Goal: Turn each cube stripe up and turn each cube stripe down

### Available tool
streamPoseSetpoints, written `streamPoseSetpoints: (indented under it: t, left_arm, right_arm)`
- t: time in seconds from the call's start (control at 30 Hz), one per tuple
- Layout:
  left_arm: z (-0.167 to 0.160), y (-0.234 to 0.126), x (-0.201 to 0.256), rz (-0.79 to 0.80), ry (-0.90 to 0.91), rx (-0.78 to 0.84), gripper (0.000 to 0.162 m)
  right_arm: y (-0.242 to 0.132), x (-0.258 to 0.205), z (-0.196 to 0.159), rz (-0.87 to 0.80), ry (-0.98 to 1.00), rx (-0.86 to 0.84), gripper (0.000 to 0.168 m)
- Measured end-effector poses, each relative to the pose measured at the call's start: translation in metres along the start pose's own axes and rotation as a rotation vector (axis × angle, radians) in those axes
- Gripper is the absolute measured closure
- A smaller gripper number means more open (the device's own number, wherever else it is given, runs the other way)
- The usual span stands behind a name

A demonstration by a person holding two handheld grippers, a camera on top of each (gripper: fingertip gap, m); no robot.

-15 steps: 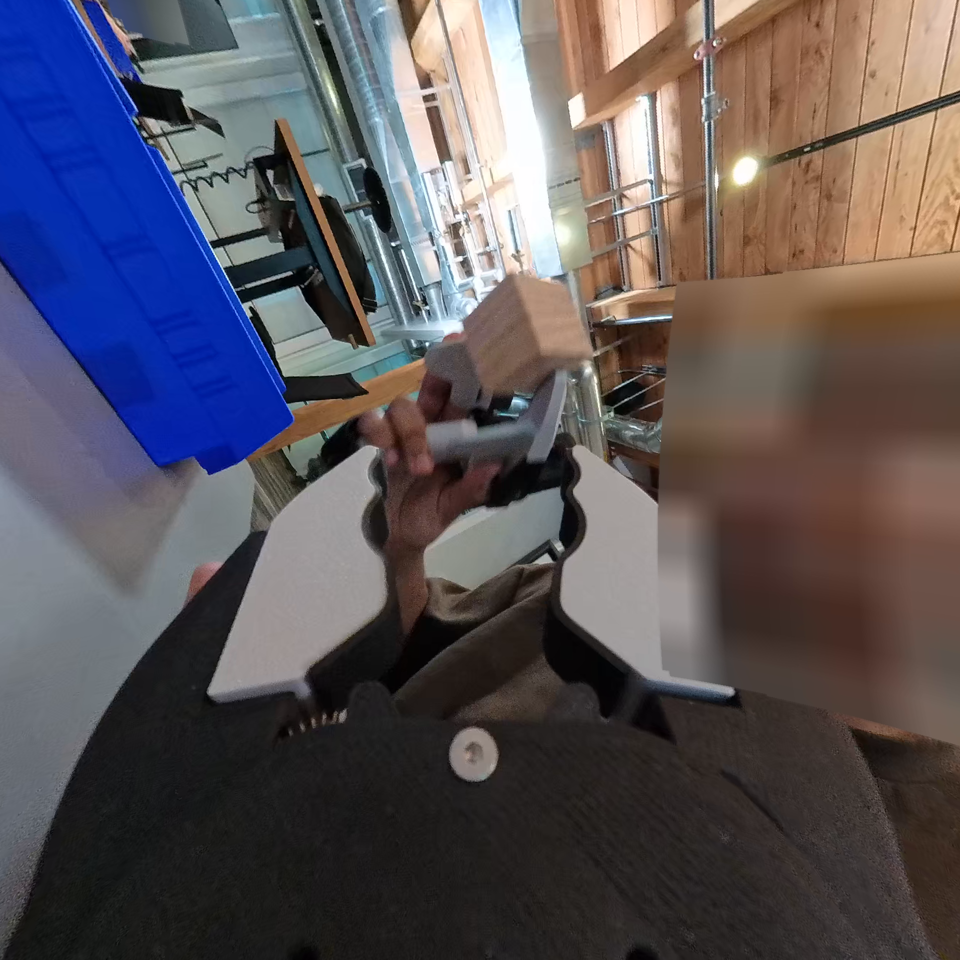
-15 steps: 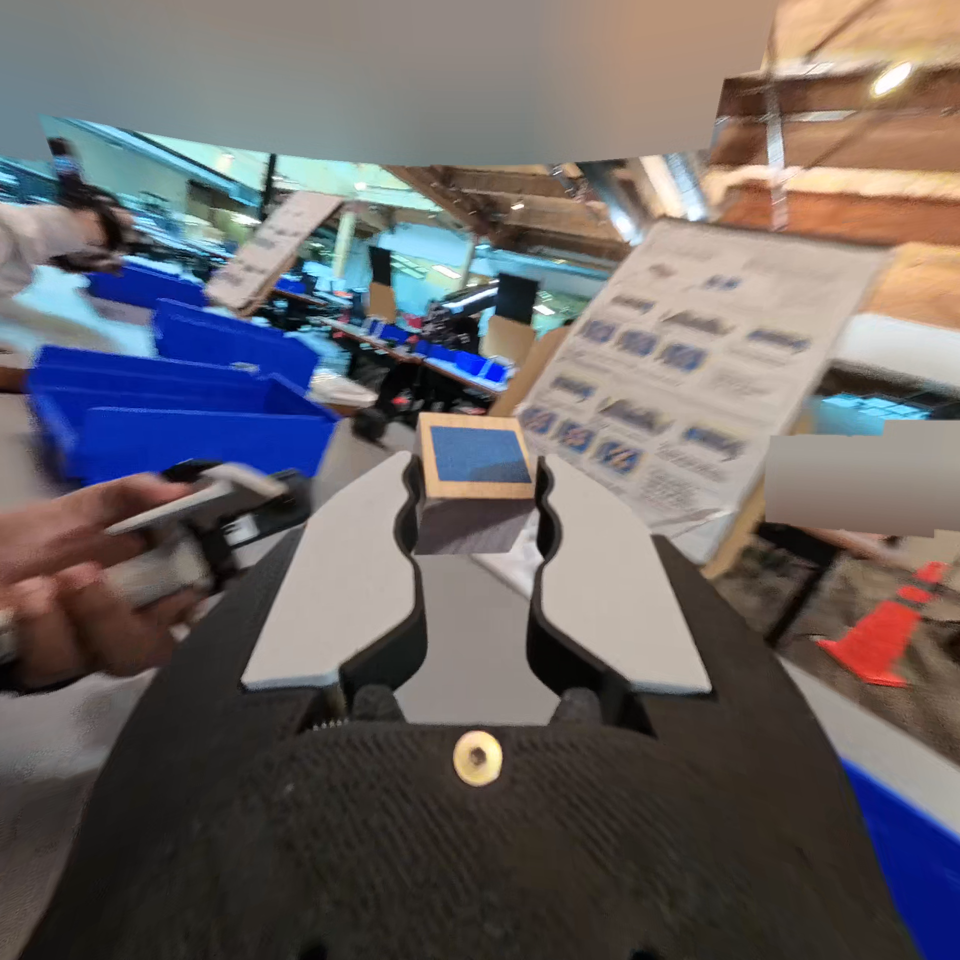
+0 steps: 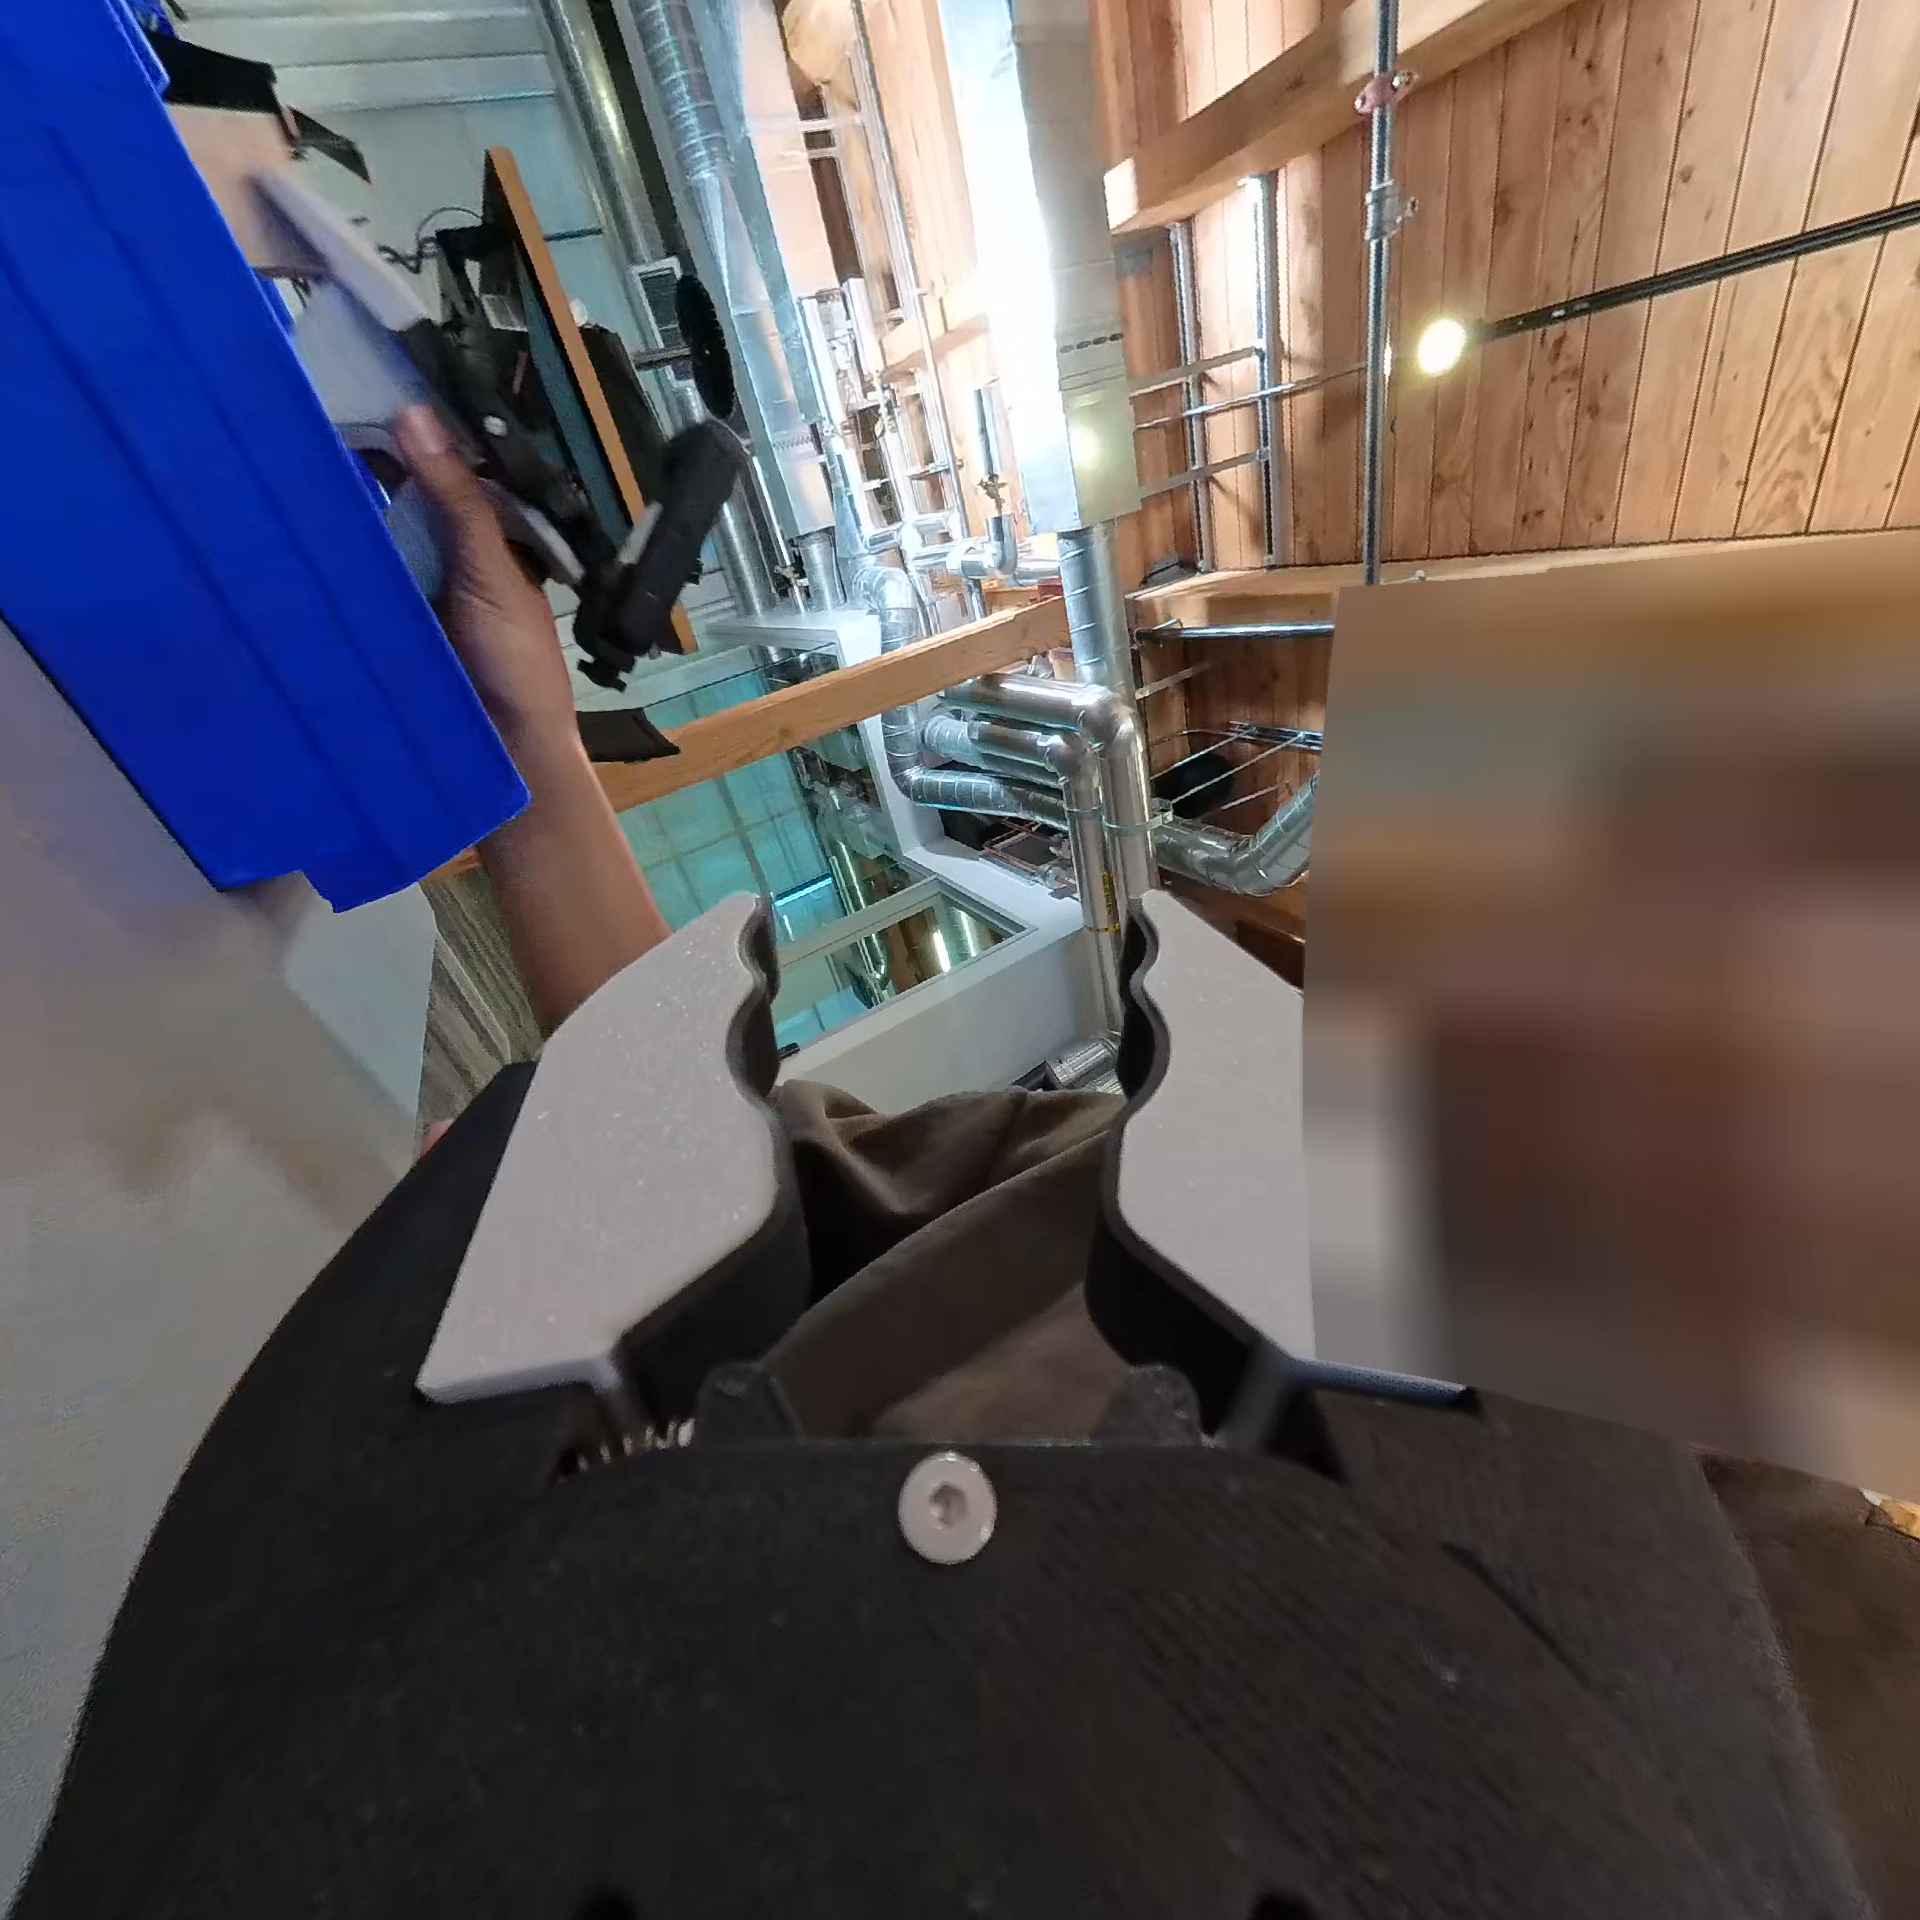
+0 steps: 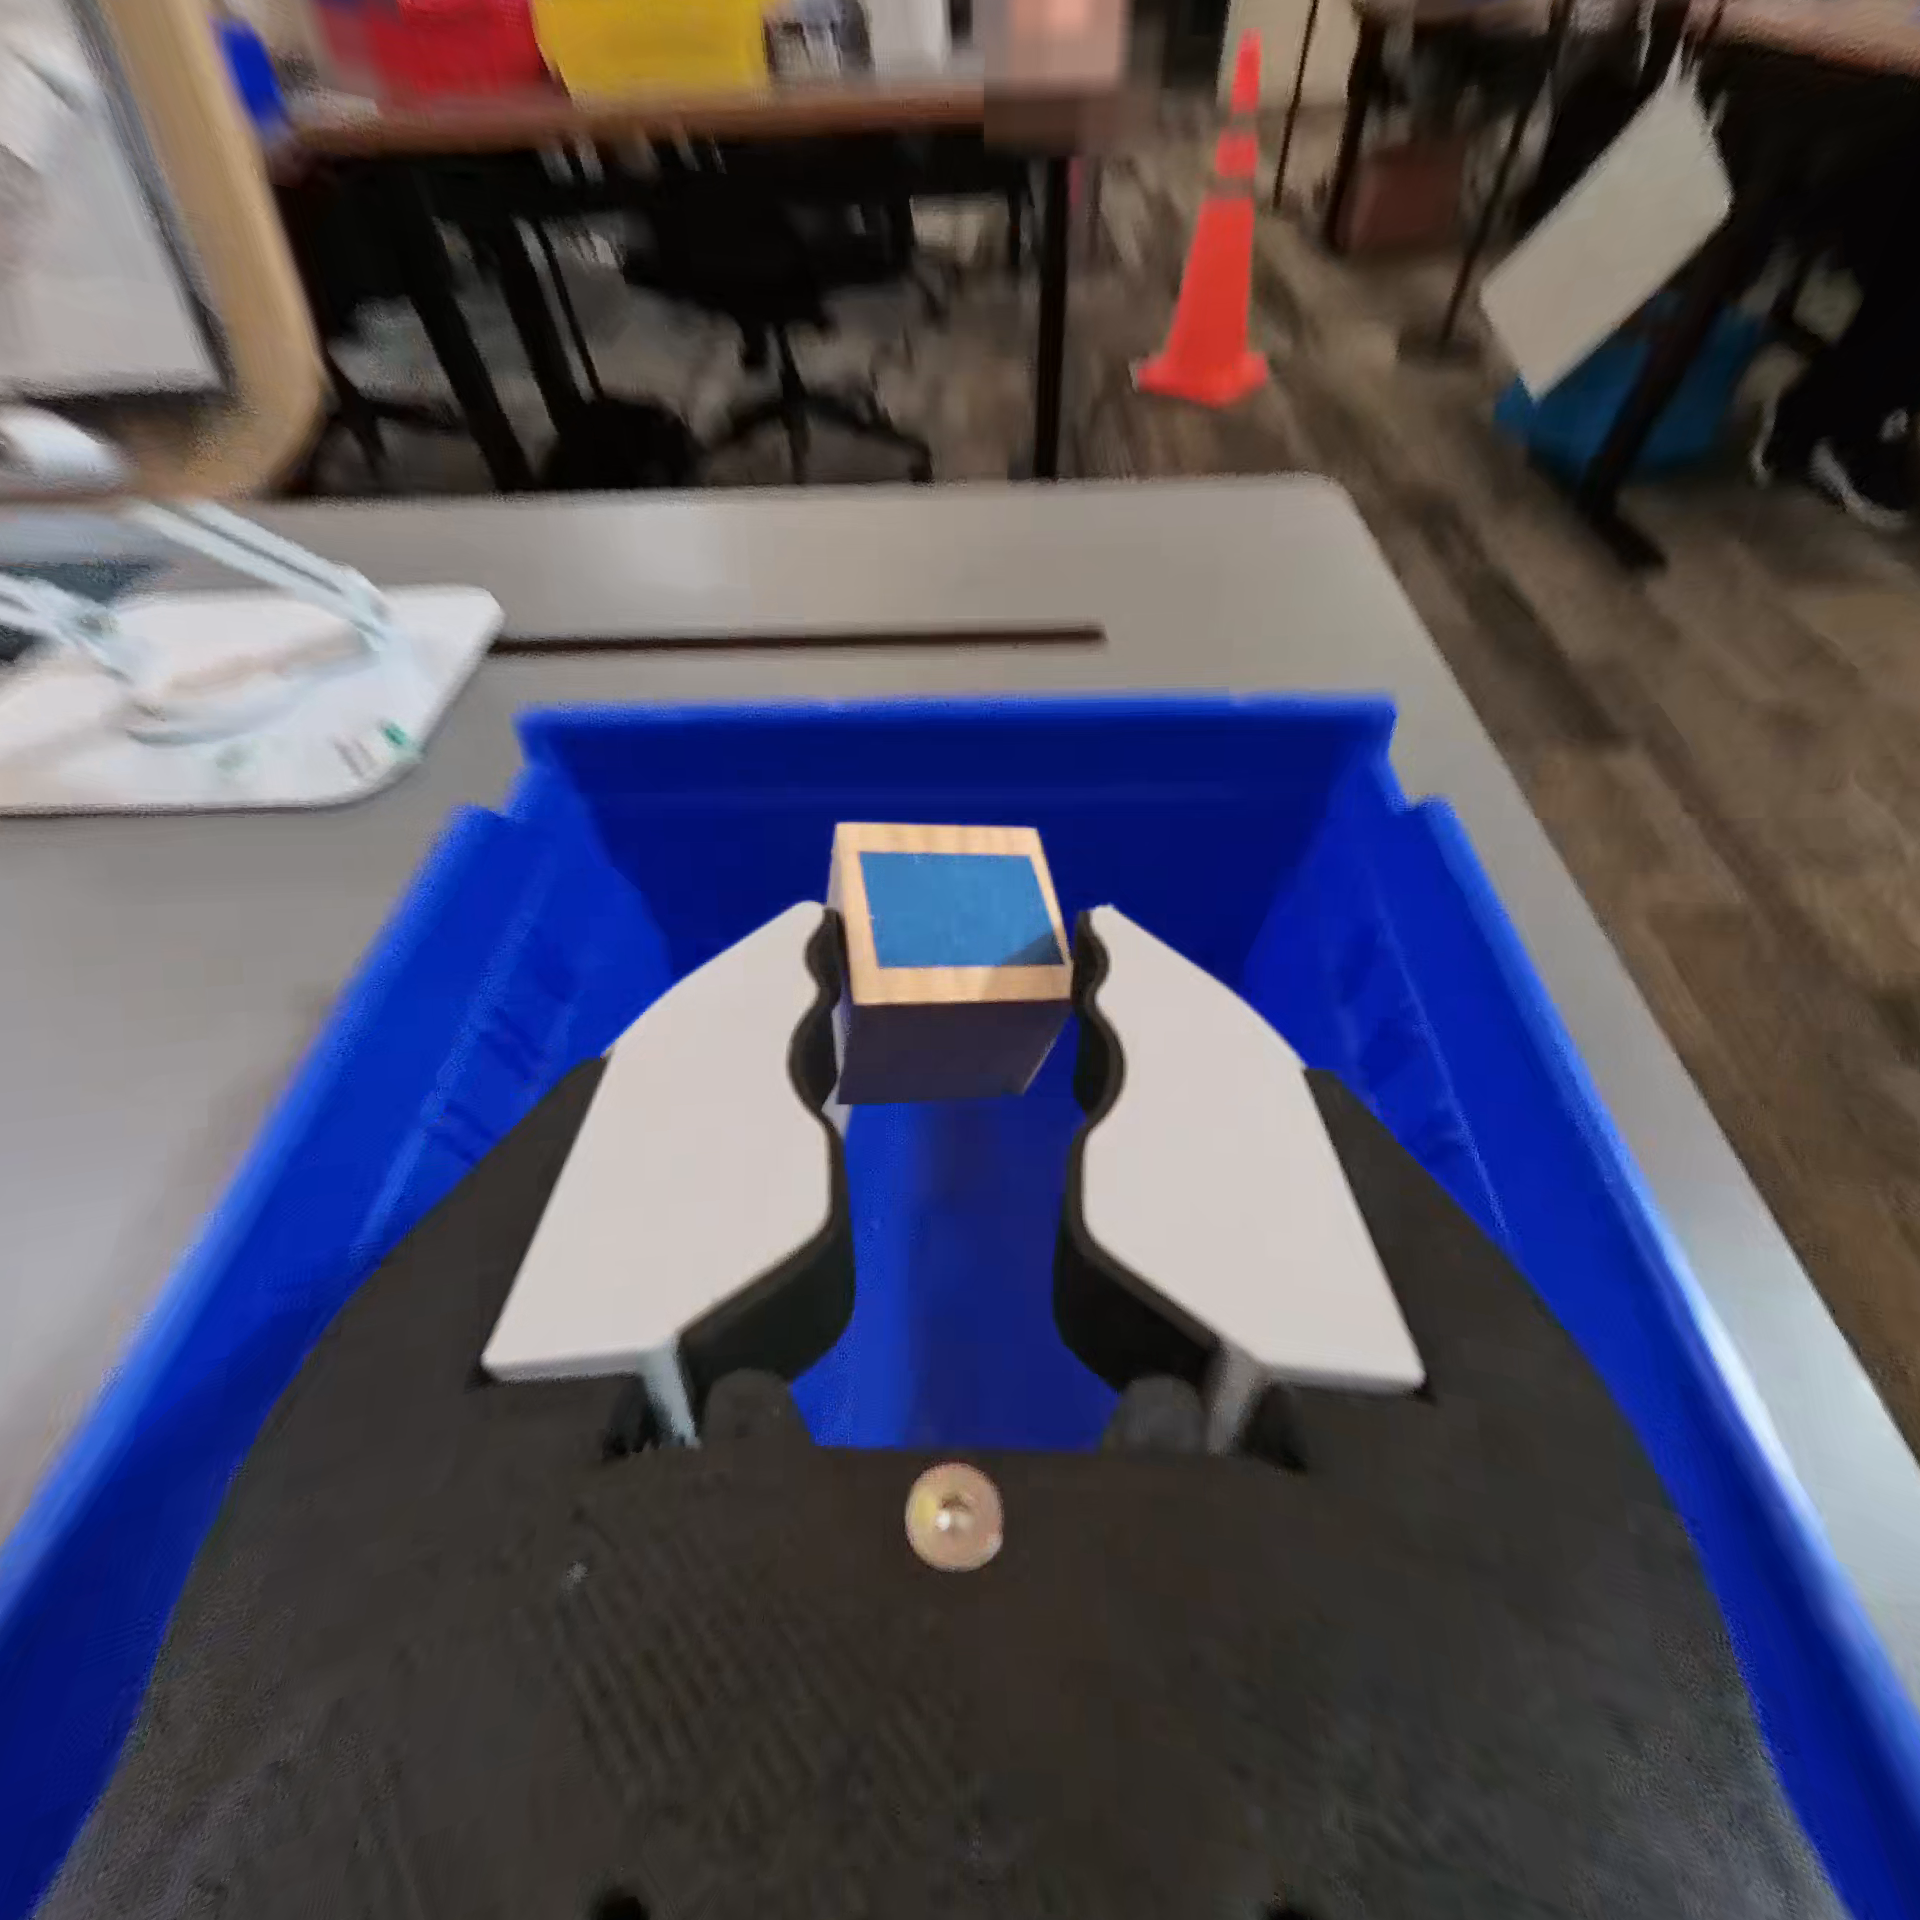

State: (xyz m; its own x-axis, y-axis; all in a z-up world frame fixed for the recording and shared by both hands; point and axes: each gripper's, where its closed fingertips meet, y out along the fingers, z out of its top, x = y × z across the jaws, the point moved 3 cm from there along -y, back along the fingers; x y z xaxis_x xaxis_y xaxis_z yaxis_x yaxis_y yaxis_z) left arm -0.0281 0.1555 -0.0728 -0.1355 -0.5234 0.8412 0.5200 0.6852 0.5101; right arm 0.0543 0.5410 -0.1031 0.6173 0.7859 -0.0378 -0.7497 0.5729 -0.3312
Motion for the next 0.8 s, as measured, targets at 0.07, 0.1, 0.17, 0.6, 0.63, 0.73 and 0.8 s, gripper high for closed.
streamPoseSetpoints:
  t: [0.07, 0.1, 0.17, 0.6, 0.63, 0.73, 0.8]
  left_arm:
    - [0.001, -0.002, -0.001, 0.004, -0.002, 0.004, 0.098]
    - [0.002, -0.003, -0.002, 0.003, -0.009, 0.008, 0.098]
    - [0.004, -0.005, -0.005, 0.002, -0.023, 0.019, 0.098]
    - [0.011, -0.013, -0.007, 0.011, -0.031, 0.042, 0.098]
    - [0.011, -0.013, -0.007, 0.010, -0.034, 0.043, 0.098]
    - [0.010, -0.013, -0.007, 0.009, -0.033, 0.037, 0.098]
    - [0.009, -0.012, -0.006, 0.008, -0.030, 0.034, 0.098]
  right_arm:
    - [0.012, 0.008, -0.016, -0.033, -0.016, -0.095, 0.124]
    - [0.016, 0.011, -0.023, -0.043, -0.029, -0.138, 0.124]
    - [0.024, 0.015, -0.032, -0.065, -0.058, -0.197, 0.124]
    - [0.036, 0.026, -0.058, -0.112, -0.060, -0.287, 0.124]
    - [0.036, 0.026, -0.058, -0.109, -0.051, -0.288, 0.124]
    - [0.034, 0.026, -0.055, -0.100, -0.025, -0.286, 0.121]
    - [0.028, 0.025, -0.047, -0.090, 0.001, -0.262, 0.115]
